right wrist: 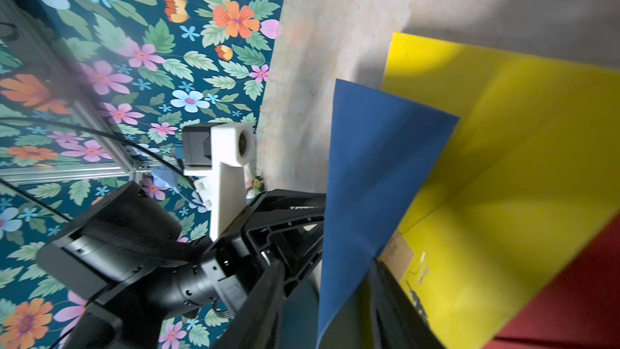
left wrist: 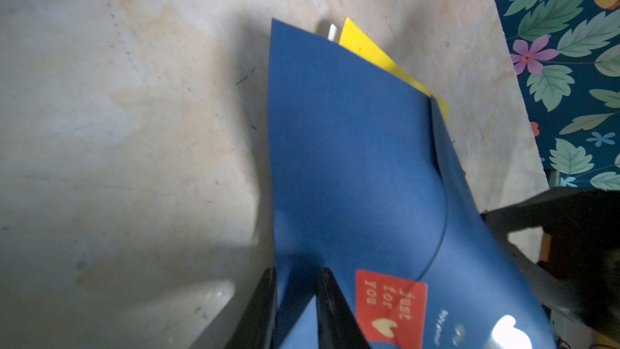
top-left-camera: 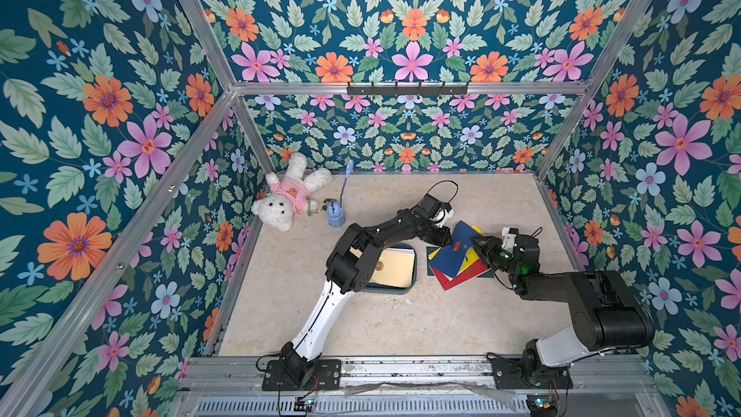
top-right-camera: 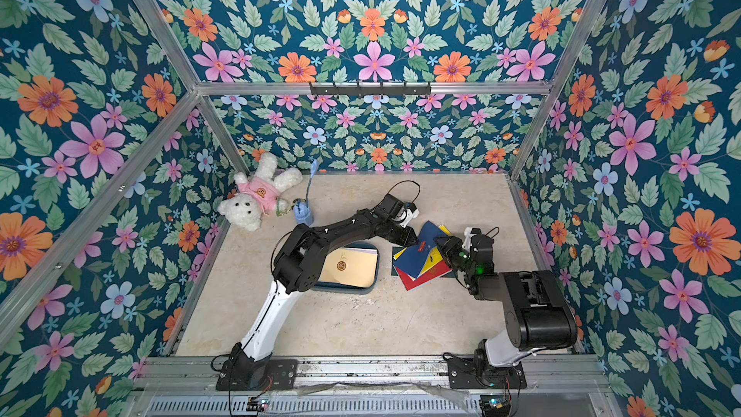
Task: Put the sealed envelopes into the storage box
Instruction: Pick up the envelope from the center of the board.
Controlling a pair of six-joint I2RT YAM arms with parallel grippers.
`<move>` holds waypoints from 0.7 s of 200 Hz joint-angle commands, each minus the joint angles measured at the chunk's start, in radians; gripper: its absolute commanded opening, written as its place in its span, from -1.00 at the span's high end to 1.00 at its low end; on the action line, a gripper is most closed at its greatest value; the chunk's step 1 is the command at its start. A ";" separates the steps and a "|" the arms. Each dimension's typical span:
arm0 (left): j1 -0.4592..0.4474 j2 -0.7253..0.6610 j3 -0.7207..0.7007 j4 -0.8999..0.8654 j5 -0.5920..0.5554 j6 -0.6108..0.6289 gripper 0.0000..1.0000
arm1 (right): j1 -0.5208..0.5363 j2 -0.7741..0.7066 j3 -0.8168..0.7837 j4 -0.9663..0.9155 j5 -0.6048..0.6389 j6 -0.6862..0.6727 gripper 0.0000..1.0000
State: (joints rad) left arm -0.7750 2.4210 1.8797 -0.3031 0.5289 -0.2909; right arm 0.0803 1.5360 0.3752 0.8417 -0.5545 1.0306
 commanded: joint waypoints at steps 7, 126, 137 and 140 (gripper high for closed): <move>-0.003 0.020 -0.009 -0.088 -0.017 -0.004 0.48 | 0.005 -0.010 -0.004 0.099 -0.071 0.050 0.02; -0.005 0.015 -0.025 -0.079 -0.010 -0.009 0.48 | 0.010 0.050 -0.004 0.032 -0.065 0.050 0.02; -0.005 0.015 -0.026 -0.079 -0.011 -0.009 0.48 | 0.010 0.049 -0.008 0.042 -0.069 0.053 0.03; -0.004 0.015 -0.026 -0.079 -0.010 -0.008 0.48 | 0.009 0.049 -0.009 0.045 -0.072 0.056 0.03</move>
State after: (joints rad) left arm -0.7750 2.4191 1.8679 -0.2855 0.5350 -0.3061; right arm 0.0834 1.5814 0.3656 0.9340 -0.5781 1.1019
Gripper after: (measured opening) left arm 0.258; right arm 0.488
